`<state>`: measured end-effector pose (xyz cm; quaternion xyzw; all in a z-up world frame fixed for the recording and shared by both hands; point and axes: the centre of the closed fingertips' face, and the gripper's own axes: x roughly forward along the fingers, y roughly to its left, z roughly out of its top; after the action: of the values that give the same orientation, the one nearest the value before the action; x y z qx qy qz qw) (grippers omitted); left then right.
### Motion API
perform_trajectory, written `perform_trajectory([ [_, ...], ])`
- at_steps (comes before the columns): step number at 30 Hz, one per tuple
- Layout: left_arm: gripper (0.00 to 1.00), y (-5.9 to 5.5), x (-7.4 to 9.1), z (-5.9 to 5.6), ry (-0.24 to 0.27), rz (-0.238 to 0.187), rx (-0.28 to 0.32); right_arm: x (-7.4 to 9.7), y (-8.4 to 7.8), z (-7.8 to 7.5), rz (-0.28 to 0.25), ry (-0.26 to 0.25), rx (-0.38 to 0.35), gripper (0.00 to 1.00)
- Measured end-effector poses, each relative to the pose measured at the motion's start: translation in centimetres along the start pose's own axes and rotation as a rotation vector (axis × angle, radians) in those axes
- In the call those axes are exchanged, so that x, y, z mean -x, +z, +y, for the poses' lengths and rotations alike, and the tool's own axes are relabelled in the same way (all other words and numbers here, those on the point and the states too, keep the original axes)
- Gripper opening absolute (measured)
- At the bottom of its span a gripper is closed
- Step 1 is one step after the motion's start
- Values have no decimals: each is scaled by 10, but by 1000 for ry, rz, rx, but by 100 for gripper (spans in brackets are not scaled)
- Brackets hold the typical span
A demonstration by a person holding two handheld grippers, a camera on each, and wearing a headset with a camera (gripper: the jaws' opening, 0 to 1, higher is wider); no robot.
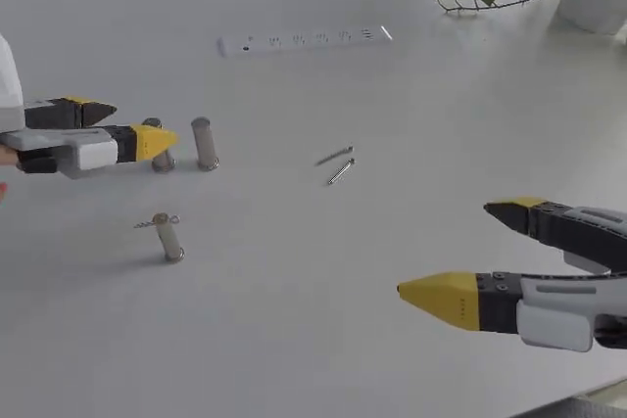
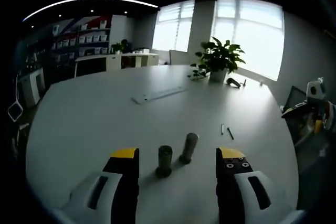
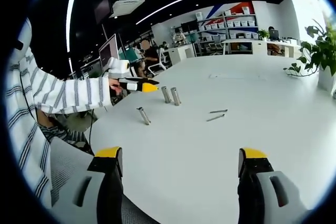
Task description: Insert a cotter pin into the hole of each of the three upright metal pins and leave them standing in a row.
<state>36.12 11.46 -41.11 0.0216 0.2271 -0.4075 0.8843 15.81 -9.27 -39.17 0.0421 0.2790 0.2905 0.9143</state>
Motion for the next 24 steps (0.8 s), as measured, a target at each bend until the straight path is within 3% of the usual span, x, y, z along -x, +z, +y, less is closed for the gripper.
perform_trajectory([
  [5, 45, -8, -11, 9, 17, 29, -6, -3, -1, 0, 7, 4, 1, 90],
  [13, 32, -8, -27, 13, 23, 27, -27, -5, -7, -2, 29, 2, -7, 89],
  [18, 28, -17, -35, 20, 16, 50, -36, -6, -10, -4, 36, 1, -10, 89],
  [24, 13, -23, -40, 23, 17, 72, -105, -7, -12, -4, 39, 2, -15, 88],
])
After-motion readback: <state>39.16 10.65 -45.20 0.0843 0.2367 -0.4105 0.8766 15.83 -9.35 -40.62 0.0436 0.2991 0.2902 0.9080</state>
